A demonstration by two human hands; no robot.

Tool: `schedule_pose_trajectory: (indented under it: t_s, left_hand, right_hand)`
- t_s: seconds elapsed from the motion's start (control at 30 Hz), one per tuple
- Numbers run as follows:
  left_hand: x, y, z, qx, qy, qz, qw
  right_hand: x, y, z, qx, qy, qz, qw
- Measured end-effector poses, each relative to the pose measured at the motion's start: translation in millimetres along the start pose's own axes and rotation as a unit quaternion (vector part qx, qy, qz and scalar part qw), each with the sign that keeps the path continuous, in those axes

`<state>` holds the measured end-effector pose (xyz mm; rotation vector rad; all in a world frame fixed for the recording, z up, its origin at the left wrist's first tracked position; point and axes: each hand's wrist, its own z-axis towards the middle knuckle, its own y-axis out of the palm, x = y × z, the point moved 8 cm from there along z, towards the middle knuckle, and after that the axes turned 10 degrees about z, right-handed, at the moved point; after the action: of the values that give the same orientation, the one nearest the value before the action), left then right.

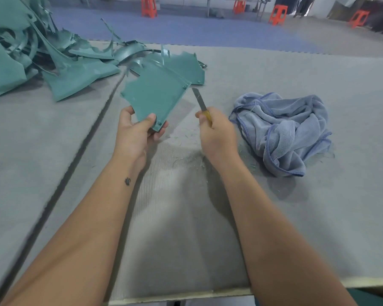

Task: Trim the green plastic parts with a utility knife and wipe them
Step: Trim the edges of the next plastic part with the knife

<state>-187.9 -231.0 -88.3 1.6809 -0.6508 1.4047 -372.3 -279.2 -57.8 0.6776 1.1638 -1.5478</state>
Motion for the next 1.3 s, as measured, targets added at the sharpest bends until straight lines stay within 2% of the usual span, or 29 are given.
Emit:
schedule_pose_trajectory:
  t_s: [0.1,0.2,0.47,0.67,0.8,0.87,1.03,1.3]
  left_hand:
    - [-3.9,-1.7,3.0,0.0,-0.013,0.004,1.0]
    - [-6.4,-0.8,4.3,-0.004,-0.018,0.007,1.0]
    - [-3.0,4.6,-1.3,-0.025,-0.002,0.024,0.999]
    - [1.1,8.2,-5.2,-0.042,0.006,0.018,0.999]
    - [-3.1,19.2,-8.1,-0.106,-0.043,-0.076,0.991]
    - [-5.7,24.0,-9.6,-0.129,-0.065,-0.105,0.984]
    - [-8.4,25.3,-9.1,-0.129,-0.083,-0.135,0.979]
    - [-10.6,27.1,-10.6,-0.145,-0.09,-0.12,0.978]
  right_hand:
    - [6.3,9.4,-0.7,-0.034,0.042,-0.006,0.999]
    - [12.0,15.8,-3.6,-0.067,0.099,0.054,0.991]
    - [11.1,19.6,-1.6,-0.076,0.125,0.139,0.979]
    - [1.3,34.3,-8.6,-0.169,0.107,0.229,0.953]
    - [-1.6,40.3,-13.4,-0.202,0.096,0.221,0.949]
    - [-0.6,41.1,-14.4,-0.212,0.098,0.226,0.946]
    - [0.8,42.9,-16.9,-0.232,0.1,0.236,0.938]
    - [5.5,43.1,-16.1,-0.223,0.096,0.25,0.937]
